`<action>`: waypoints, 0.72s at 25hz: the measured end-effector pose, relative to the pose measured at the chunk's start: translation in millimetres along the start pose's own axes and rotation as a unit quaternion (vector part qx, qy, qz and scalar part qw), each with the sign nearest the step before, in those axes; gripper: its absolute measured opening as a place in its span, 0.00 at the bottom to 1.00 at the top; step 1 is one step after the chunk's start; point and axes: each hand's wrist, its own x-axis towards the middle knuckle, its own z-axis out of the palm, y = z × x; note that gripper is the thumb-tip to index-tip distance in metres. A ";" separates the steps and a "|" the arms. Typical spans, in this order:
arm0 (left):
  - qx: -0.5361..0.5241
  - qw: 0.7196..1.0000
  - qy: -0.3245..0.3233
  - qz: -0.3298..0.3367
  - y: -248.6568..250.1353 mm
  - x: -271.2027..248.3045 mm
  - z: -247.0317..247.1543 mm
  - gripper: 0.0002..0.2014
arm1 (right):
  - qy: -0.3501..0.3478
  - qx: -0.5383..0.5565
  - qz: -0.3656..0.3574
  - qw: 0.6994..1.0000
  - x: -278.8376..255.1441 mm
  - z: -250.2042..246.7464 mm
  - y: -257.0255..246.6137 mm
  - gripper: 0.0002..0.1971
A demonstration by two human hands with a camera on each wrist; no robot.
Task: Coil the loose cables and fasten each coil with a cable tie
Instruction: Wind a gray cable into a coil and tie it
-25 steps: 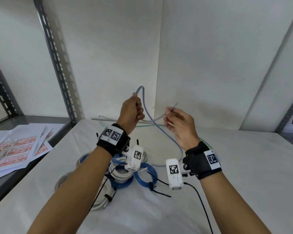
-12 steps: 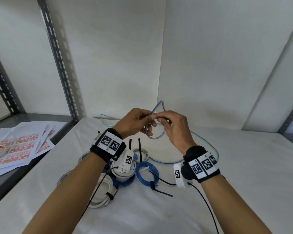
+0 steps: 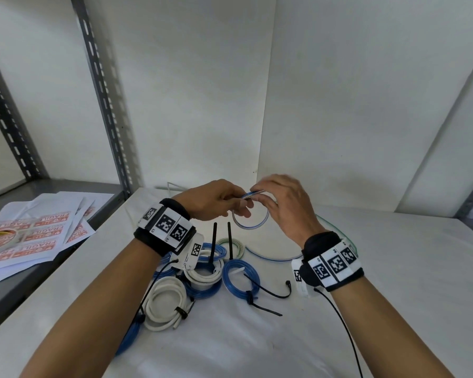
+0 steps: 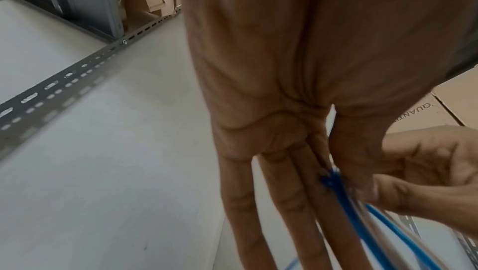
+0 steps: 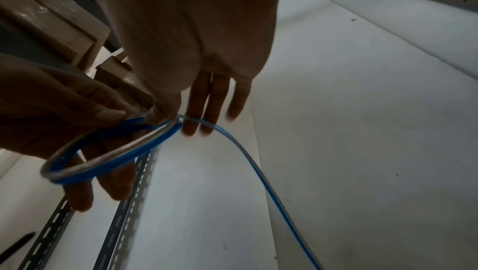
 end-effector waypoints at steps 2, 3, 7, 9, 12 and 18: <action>-0.005 1.000 -0.016 0.005 -4.6 -3.0 -0.4 0.16 | -0.043 0.088 0.044 0.994 0.7 -2.2 0.2 0.09; -0.014 1.000 -0.023 0.013 -6.5 -4.1 0.3 0.16 | -0.056 0.124 0.063 0.989 1.8 -3.7 0.1 0.09; -0.138 0.990 0.015 0.039 -10.4 -7.5 5.5 0.25 | -0.080 0.173 0.091 0.977 4.2 -9.0 -2.1 0.12; -0.173 0.984 0.022 0.044 -10.3 -8.5 5.5 0.28 | -0.079 0.216 0.109 0.967 3.1 -10.1 -5.2 0.10; -0.110 0.993 -0.024 0.030 -8.6 -6.7 5.1 0.27 | -0.103 0.265 0.131 0.950 3.9 -14.0 -7.6 0.08; -0.098 0.994 -0.045 0.028 -3.7 -6.6 5.0 0.12 | -0.076 0.281 0.118 0.949 3.2 -16.7 -9.9 0.04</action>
